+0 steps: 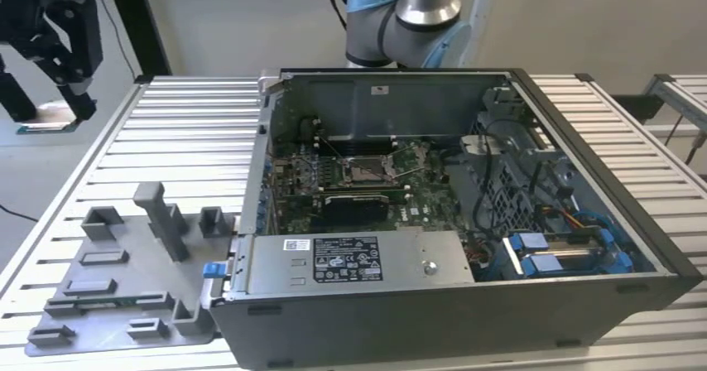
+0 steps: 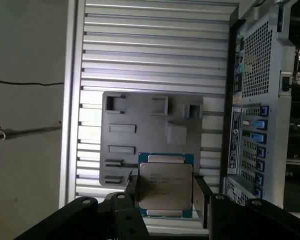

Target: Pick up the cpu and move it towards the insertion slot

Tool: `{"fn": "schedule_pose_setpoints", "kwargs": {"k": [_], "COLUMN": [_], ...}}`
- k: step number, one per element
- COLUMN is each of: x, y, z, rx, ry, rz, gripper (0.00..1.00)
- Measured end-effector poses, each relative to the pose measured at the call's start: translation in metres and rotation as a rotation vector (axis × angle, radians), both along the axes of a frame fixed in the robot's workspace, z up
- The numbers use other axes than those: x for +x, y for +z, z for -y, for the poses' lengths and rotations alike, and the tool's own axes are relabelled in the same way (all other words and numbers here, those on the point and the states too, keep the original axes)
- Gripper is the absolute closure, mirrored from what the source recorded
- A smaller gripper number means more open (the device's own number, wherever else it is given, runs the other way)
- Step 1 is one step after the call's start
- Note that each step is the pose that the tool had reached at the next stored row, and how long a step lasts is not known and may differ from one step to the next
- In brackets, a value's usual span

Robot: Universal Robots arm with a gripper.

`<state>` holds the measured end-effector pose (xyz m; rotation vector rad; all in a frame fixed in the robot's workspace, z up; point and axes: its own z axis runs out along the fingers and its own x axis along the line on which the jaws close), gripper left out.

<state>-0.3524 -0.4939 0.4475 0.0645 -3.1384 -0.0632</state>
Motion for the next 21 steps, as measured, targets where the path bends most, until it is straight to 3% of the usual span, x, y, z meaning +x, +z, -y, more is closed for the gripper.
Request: {"fn": "schedule_pose_setpoints", "kwargs": {"k": [21], "x": [0.0766], "y": [-0.0002], "z": [0.0], "rx": [0.0001], "ry": [0.002], "rz": [-0.0016], "gripper": [1.0]}}
